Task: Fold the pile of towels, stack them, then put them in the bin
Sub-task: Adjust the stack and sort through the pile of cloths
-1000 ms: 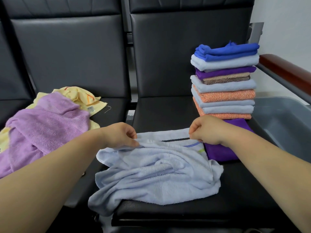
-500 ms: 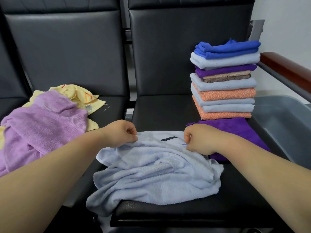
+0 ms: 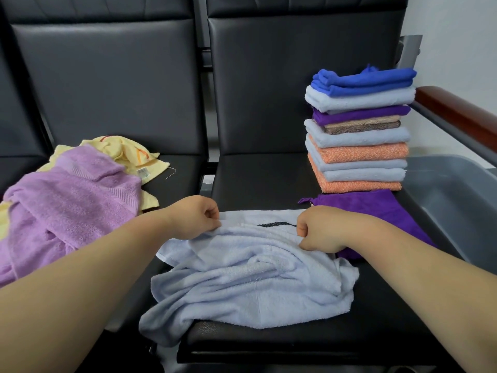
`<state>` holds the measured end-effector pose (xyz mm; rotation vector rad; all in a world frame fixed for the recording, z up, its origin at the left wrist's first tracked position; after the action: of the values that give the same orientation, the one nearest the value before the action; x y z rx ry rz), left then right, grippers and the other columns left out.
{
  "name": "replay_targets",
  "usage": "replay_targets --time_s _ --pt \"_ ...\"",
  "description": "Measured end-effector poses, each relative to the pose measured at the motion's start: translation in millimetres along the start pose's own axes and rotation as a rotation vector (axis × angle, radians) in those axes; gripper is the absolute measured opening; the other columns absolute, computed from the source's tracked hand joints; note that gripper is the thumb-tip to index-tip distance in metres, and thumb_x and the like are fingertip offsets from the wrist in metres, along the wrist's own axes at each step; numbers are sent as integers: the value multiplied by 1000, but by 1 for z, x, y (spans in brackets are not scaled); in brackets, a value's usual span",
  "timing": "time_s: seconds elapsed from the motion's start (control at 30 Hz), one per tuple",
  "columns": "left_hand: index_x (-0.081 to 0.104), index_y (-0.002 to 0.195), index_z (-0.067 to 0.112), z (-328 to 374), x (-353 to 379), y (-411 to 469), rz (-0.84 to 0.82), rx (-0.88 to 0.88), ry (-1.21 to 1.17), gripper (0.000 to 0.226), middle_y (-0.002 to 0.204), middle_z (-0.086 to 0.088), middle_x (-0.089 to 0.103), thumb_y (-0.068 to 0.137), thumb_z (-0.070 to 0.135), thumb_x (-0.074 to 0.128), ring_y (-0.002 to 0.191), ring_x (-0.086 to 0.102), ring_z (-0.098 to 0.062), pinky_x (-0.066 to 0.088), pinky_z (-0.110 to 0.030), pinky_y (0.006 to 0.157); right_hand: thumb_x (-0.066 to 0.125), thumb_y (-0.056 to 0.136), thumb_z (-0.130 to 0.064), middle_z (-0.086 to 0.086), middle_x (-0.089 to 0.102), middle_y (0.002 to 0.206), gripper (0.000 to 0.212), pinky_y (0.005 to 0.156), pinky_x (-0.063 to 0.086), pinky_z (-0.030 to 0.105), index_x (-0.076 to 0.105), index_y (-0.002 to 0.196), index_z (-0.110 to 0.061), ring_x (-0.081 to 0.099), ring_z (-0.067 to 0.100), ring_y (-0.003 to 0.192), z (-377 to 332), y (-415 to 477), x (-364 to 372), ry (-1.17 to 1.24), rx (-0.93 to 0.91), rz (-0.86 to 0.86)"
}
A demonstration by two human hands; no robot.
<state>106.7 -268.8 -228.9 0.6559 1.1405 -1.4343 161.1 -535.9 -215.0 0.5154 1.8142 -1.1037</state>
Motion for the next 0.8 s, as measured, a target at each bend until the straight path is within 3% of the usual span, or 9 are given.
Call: replay_targets --time_s 0.1,0.2,0.47,0.67,0.8 --pt "66 86 25 1 1 0 0 -1 1 9 83 6 65 95 28 67 75 57 -12 45 -23 65 63 92 -21 8 65 91 18 69 42 34 70 96 -5 49 18 78 3 -1 -1 6 -8 -6" --pt "66 87 24 2 0 0 -2 -6 7 10 84 6 65 96 29 66 75 57 -13 44 -23 65 72 86 -17 1 75 91 3 70 53 31 73 88 -14 61 13 76 10 -5 -18 121 5 103" --pt "62 93 18 0 2 7 57 -9 49 18 88 1 64 102 32 54 77 56 -16 44 -28 66 66 88 -12 -6 71 89 16 66 50 27 72 81 -24 65 15 87 34 9 -34 332 117 413" --pt "58 89 20 -1 8 16 109 -29 95 21 86 2 62 102 36 51 79 58 -19 48 -34 70 58 93 -9 0 69 94 19 80 60 38 72 91 -21 65 20 88 38 29 -24 113 154 454" --pt "55 89 22 -3 11 20 135 -46 91 22 86 2 62 102 39 52 81 59 -20 51 -39 75 56 93 -10 1 66 97 15 79 59 37 68 100 -16 63 20 87 36 38 -19 25 150 410"
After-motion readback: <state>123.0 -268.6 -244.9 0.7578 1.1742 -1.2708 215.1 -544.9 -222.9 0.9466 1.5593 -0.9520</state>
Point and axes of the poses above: each hand's wrist, its own y-axis towards the middle knuckle, its own x-axis out of the palm, z = x × y, the point moved 4 cm from there along y, towards the middle knuckle
